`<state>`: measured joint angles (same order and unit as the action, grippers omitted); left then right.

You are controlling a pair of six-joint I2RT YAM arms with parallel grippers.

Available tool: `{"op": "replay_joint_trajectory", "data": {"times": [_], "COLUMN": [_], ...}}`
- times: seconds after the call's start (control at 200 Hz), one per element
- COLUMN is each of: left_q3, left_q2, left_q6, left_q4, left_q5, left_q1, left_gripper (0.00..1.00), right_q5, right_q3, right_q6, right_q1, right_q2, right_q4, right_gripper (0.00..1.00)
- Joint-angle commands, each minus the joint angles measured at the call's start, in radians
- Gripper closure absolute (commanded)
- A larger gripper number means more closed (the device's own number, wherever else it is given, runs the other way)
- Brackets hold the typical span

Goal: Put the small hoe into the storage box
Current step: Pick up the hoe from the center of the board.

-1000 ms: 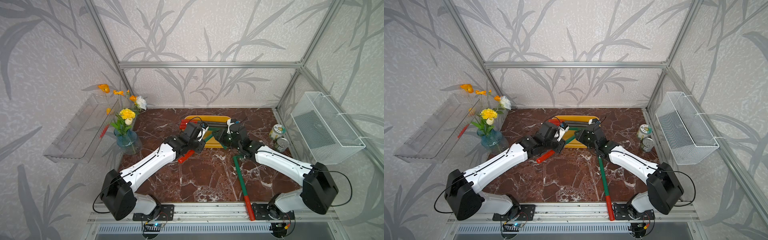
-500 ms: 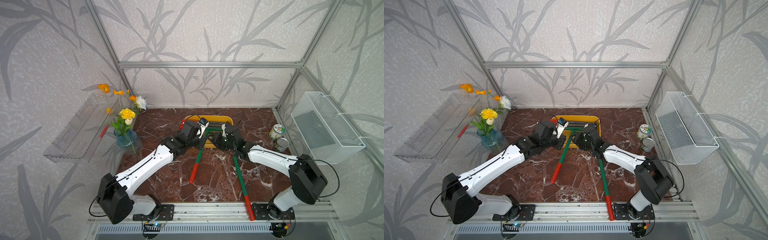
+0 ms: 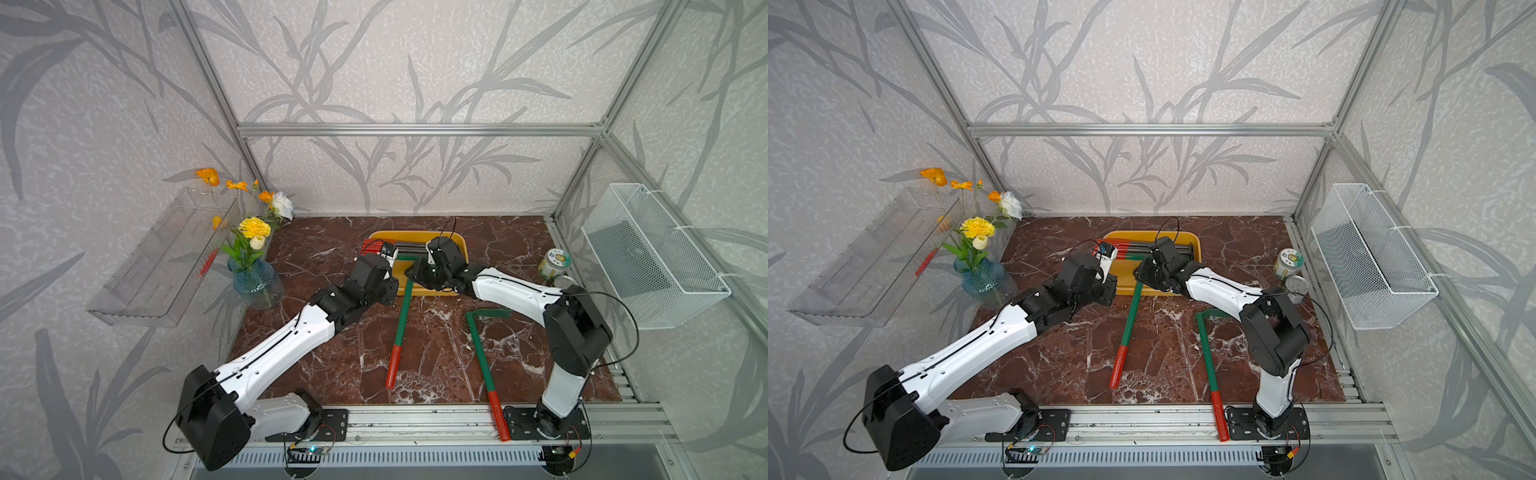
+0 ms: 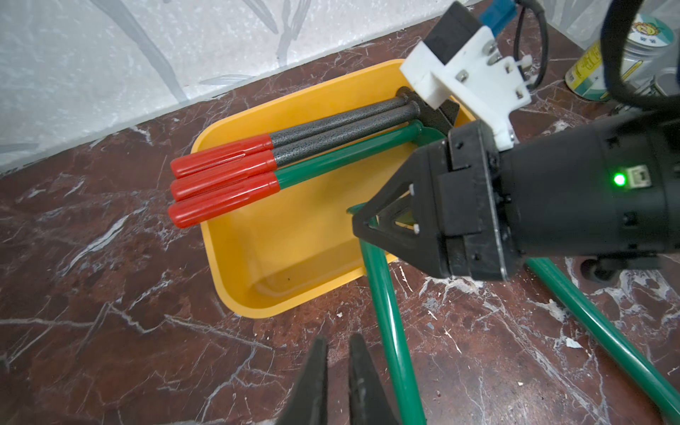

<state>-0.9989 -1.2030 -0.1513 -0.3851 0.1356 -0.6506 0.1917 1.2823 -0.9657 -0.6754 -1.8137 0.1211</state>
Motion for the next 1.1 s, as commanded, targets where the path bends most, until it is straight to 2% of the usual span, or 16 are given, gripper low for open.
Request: {"op": "replay_joint_trajectory", "data": {"times": [0.0, 0.18, 0.48, 0.56, 0.685, 0.87, 1.095], "left_q3": [0.029, 0.052, 0.084, 0.095, 0.114, 0.15, 0.161], "left_q2": [0.038, 0.047, 0.069, 0.074, 0.075, 0.098, 0.116], "left_q6": [-0.051, -0.074, -0.103, -0.113, -0.14, -0.163, -0.185], "left_q4": [0.027, 0.03, 0.036, 0.037, 0.031, 0.028, 0.039], "left_q5": [0.031, 0.025, -0.013, -0.014, -0.024, -0.024, -0.051], "left_q1": [0.023, 0.038, 0.057, 0.058, 0.06, 0.06, 0.06], "left_gripper": [0.76, 0.7, 0.69, 0.68, 0.68, 0.69, 0.68], "right_q5": [-0.054, -0.071, -0.107, -0.121, -0.112, -0.103, -0.151], "right_q3": [0.03, 0.085, 0.132, 0.123, 0.112, 0.08, 0.048], "right_q6": [0.063, 0.084, 0.069, 0.063, 0.036, 0.002, -0.001], "right_q1": [-0.013, -0.029, -0.036, -0.035, -0.035, -0.035, -0.029], "right_q2": [-0.013, -0.085, -0.183, -0.189, -0.193, -0.167, -0.031], "right_q4": [0.1, 0.14, 0.122, 0.088, 0.021, -0.059, -0.119], "right_gripper": [0.63, 0.63, 0.64, 0.72, 1.0, 1.0, 1.0]}}
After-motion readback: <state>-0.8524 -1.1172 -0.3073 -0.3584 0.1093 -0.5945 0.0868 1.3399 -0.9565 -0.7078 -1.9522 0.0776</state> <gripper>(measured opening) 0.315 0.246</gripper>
